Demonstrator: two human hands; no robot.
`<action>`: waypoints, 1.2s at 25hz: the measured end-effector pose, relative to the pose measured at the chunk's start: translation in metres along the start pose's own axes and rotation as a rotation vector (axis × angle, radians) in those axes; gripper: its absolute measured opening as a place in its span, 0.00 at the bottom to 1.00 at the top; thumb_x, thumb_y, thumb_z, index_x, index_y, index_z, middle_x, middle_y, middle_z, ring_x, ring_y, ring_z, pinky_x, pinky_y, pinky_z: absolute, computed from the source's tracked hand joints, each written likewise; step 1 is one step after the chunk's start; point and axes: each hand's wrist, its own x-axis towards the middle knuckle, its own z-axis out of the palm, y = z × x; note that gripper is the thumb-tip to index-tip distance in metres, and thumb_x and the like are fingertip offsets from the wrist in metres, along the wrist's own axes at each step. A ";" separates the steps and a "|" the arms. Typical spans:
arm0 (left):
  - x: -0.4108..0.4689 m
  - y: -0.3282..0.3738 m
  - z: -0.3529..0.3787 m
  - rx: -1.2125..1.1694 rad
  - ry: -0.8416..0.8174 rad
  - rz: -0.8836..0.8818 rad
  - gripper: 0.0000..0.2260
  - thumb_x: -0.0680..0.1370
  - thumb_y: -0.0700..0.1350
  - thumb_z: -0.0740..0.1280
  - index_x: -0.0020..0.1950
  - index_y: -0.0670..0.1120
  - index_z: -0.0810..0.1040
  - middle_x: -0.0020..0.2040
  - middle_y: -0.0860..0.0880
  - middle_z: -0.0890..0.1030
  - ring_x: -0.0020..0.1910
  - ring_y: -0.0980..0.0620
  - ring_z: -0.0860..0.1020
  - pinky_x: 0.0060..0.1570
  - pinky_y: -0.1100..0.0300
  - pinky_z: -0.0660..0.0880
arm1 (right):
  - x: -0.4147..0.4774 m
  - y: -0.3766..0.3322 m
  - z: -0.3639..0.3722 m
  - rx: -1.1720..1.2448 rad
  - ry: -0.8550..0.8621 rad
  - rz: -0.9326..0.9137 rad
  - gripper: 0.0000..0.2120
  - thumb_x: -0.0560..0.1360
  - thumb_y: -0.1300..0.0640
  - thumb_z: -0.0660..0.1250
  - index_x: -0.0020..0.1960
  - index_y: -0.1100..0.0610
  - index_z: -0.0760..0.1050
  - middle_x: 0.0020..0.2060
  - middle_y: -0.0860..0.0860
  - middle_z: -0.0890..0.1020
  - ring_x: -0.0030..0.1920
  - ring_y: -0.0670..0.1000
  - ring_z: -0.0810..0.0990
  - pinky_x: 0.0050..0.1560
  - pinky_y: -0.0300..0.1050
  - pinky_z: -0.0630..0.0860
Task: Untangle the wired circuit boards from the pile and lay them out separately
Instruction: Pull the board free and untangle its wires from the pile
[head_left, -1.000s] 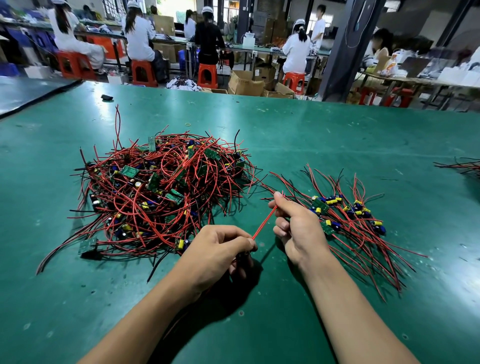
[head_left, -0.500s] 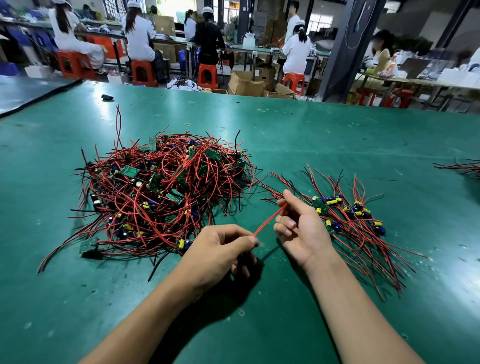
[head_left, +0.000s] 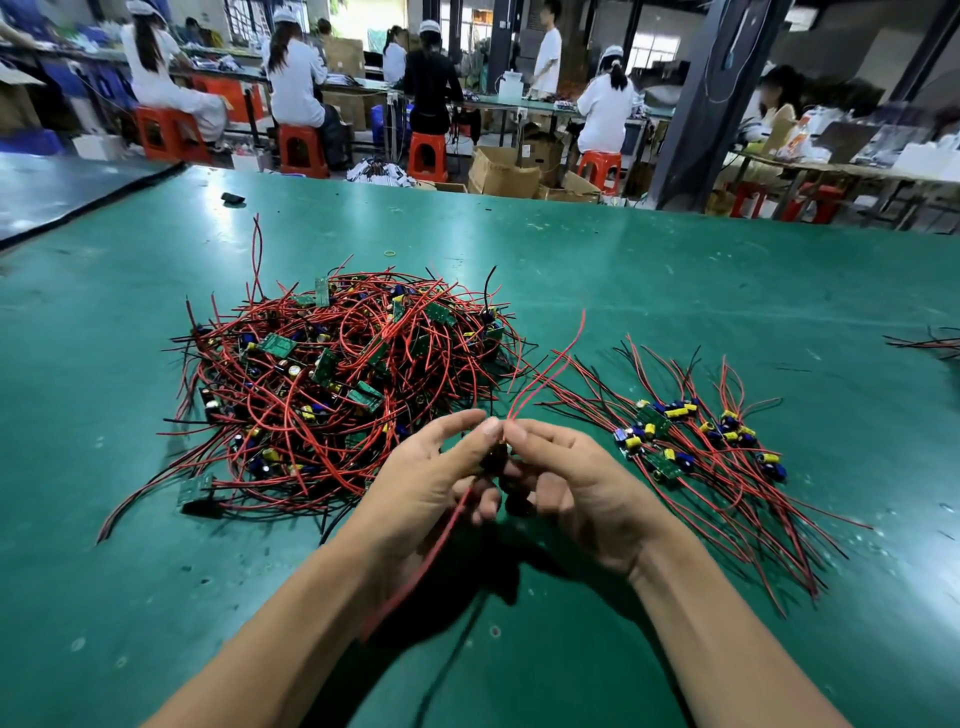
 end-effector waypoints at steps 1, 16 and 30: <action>0.000 0.002 0.000 -0.023 -0.020 -0.009 0.21 0.67 0.54 0.73 0.57 0.46 0.80 0.40 0.44 0.83 0.24 0.52 0.74 0.23 0.63 0.72 | -0.001 0.000 0.000 0.003 -0.026 -0.028 0.09 0.70 0.53 0.75 0.49 0.55 0.84 0.41 0.56 0.82 0.41 0.55 0.74 0.46 0.50 0.67; 0.001 0.008 -0.006 -0.113 0.025 0.027 0.11 0.67 0.51 0.73 0.45 0.48 0.86 0.45 0.47 0.85 0.40 0.53 0.83 0.36 0.62 0.78 | -0.006 -0.003 0.002 -0.331 0.051 -0.454 0.13 0.69 0.65 0.74 0.46 0.47 0.84 0.40 0.47 0.84 0.35 0.44 0.76 0.37 0.34 0.73; -0.008 -0.005 0.001 0.192 0.024 0.006 0.10 0.78 0.34 0.66 0.40 0.39 0.84 0.35 0.43 0.82 0.31 0.51 0.80 0.30 0.63 0.78 | -0.004 0.002 -0.004 -0.301 0.140 -0.173 0.12 0.71 0.52 0.76 0.50 0.58 0.85 0.43 0.59 0.85 0.42 0.55 0.81 0.46 0.51 0.81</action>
